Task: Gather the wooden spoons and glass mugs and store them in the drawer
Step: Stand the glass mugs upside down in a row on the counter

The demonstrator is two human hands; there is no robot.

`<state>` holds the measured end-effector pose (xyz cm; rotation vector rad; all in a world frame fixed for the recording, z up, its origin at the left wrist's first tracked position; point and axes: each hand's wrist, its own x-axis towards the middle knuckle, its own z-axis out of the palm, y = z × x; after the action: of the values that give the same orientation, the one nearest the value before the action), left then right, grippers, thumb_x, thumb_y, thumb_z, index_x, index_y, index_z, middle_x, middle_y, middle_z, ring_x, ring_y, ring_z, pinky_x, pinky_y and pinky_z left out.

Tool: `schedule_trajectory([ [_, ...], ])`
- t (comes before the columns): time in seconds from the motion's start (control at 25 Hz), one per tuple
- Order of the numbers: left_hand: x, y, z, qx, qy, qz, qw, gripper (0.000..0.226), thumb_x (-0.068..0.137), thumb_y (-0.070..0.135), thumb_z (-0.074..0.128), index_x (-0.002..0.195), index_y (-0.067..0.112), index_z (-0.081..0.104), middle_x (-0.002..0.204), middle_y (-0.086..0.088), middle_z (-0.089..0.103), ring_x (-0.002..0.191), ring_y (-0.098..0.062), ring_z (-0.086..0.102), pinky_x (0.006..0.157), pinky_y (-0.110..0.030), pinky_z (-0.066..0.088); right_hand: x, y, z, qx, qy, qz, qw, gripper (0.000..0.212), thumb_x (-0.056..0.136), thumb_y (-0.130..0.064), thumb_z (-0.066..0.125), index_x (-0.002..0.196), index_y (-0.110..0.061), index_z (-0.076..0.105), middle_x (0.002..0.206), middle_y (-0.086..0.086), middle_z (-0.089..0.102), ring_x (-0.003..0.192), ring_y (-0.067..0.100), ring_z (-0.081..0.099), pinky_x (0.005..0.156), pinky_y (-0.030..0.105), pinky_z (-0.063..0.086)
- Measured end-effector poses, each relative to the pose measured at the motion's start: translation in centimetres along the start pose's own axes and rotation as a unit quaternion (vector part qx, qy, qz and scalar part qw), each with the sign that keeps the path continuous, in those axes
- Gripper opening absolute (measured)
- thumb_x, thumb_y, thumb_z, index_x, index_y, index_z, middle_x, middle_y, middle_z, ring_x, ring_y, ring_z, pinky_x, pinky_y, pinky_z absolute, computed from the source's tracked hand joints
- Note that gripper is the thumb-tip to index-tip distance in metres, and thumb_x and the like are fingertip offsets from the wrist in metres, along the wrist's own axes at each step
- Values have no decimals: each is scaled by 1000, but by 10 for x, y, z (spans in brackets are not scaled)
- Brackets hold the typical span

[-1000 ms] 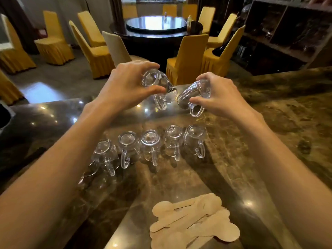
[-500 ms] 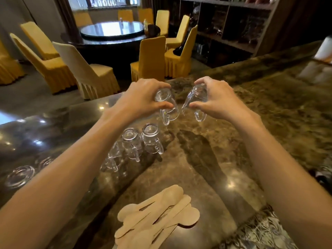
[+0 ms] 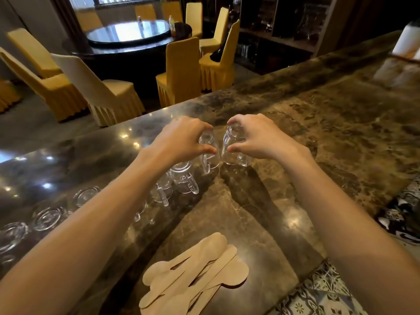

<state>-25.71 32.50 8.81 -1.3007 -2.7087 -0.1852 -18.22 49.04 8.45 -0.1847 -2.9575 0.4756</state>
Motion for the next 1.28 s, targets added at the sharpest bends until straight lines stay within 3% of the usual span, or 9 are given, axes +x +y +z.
schedule_trajectory([
  [0.32,-4,2,15,40,-32,-25,998,67,73,65,61,128,29,54,118,-1,65,107,-24,59,78,-39,49,9,1,19,2,-52,-8,999,68,74,-36,75,134,-22,45,132,3,54,127,27,39,98,37,39],
  [0.52,-8,6,22,46,-42,-28,998,67,73,65,61,128,28,54,114,0,66,102,-23,61,70,-32,42,9,-3,27,-1,-63,-16,998,67,75,-35,75,133,-22,45,133,4,53,127,26,38,98,38,39],
  [0.96,-7,3,29,54,-39,-32,997,69,71,69,59,128,30,53,112,1,68,98,-22,63,66,-30,41,11,-3,32,-10,-73,-15,997,67,75,-35,75,133,-22,46,133,3,53,126,26,39,98,38,38],
  [1.28,-16,-3,40,13,-35,-43,998,70,73,71,54,132,33,46,128,4,58,111,-22,58,82,-41,52,11,-3,35,-2,-67,-6,998,72,69,-36,79,132,-23,47,133,2,54,126,26,41,100,38,37],
])
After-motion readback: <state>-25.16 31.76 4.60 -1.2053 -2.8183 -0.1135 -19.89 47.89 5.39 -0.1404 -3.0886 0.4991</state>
